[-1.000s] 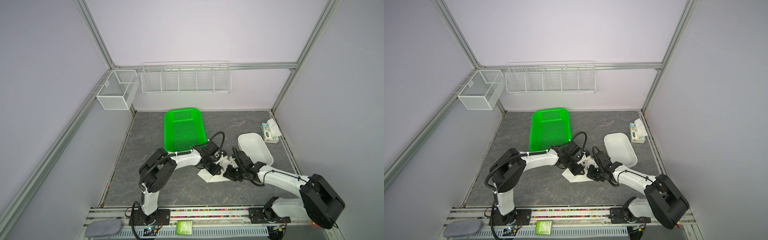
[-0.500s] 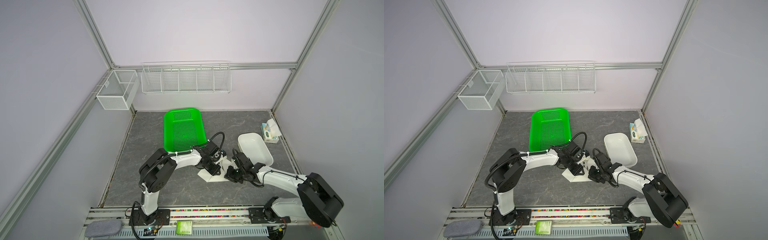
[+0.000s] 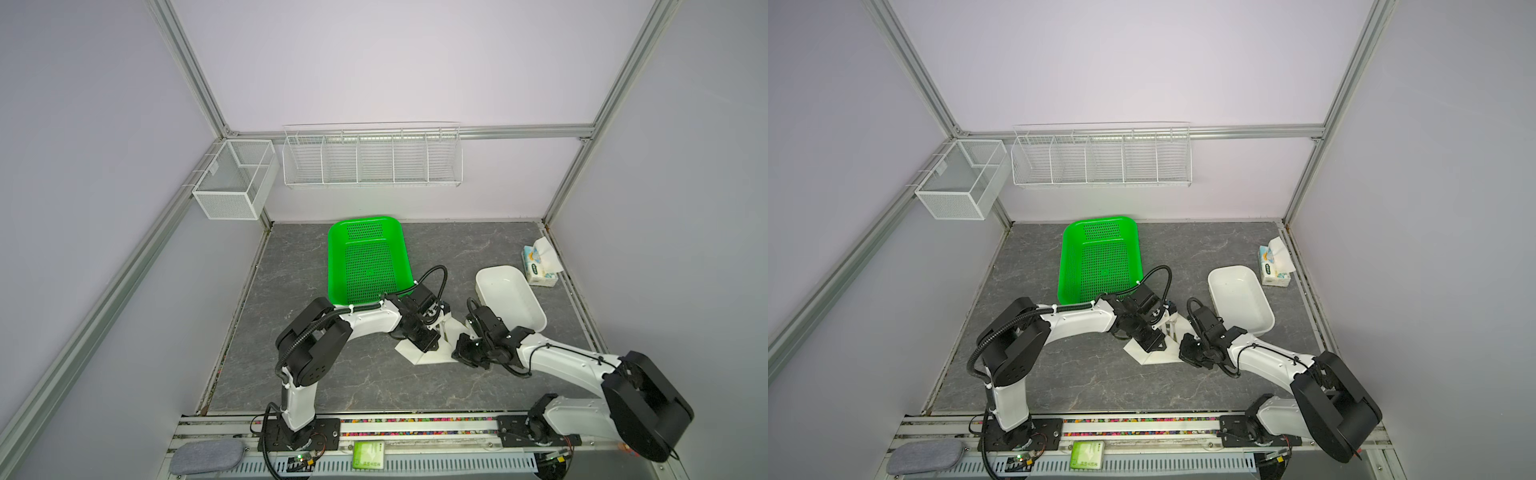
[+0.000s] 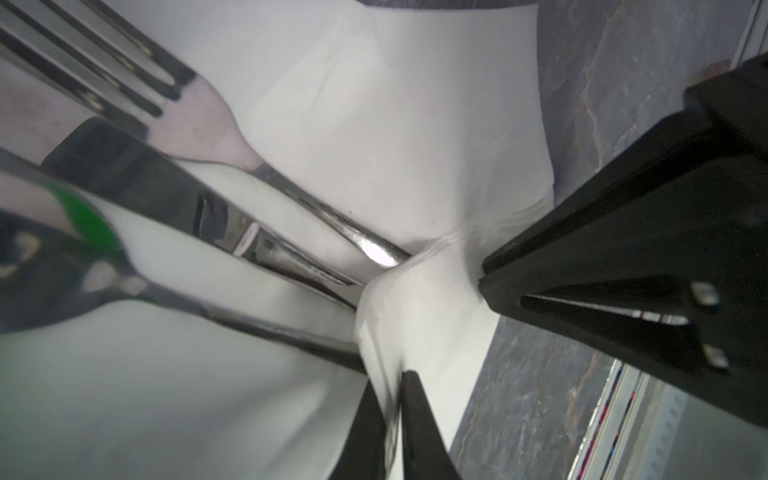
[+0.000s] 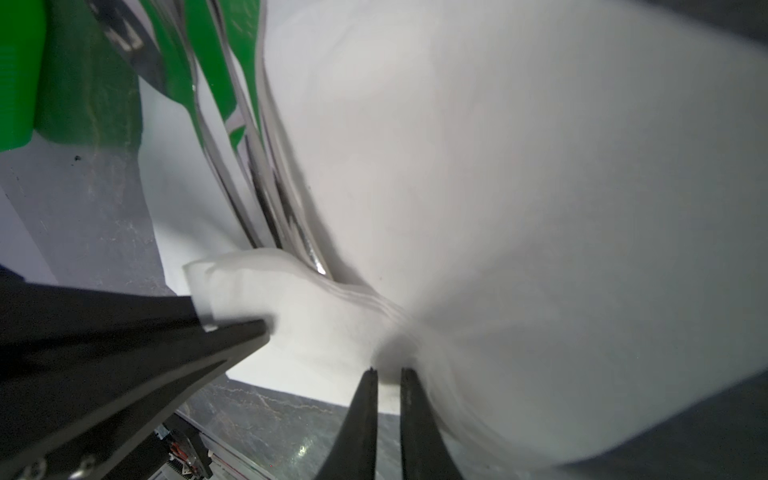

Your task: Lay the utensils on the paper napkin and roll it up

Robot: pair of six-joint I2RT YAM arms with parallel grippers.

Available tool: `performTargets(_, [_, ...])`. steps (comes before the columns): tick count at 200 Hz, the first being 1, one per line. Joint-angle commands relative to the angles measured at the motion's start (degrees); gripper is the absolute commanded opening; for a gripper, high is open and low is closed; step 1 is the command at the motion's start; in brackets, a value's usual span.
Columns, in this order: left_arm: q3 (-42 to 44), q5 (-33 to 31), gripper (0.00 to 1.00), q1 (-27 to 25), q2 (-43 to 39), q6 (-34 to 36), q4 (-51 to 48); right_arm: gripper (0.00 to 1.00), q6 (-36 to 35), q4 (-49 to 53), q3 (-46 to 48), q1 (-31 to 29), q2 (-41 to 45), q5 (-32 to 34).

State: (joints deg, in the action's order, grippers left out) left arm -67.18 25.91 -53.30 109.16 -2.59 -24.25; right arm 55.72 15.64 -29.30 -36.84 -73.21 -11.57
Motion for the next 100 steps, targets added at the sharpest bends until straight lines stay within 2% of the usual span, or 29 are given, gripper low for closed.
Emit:
performTargets(1, [-0.56,2.37,0.11,-0.14,-0.53,0.83,-0.12,0.17,0.88,2.71,-0.23,-0.15,3.11,1.18])
performTargets(25, [-0.67,2.47,0.06,-0.16,-0.39,0.74,-0.25,0.18,0.7,3.92,-0.37,-0.08,5.14,1.82])
performTargets(100, [-0.24,1.85,0.05,-0.16,-0.57,0.92,1.1,0.19,-2.4,12.79,-2.66,-0.14,2.23,7.0])
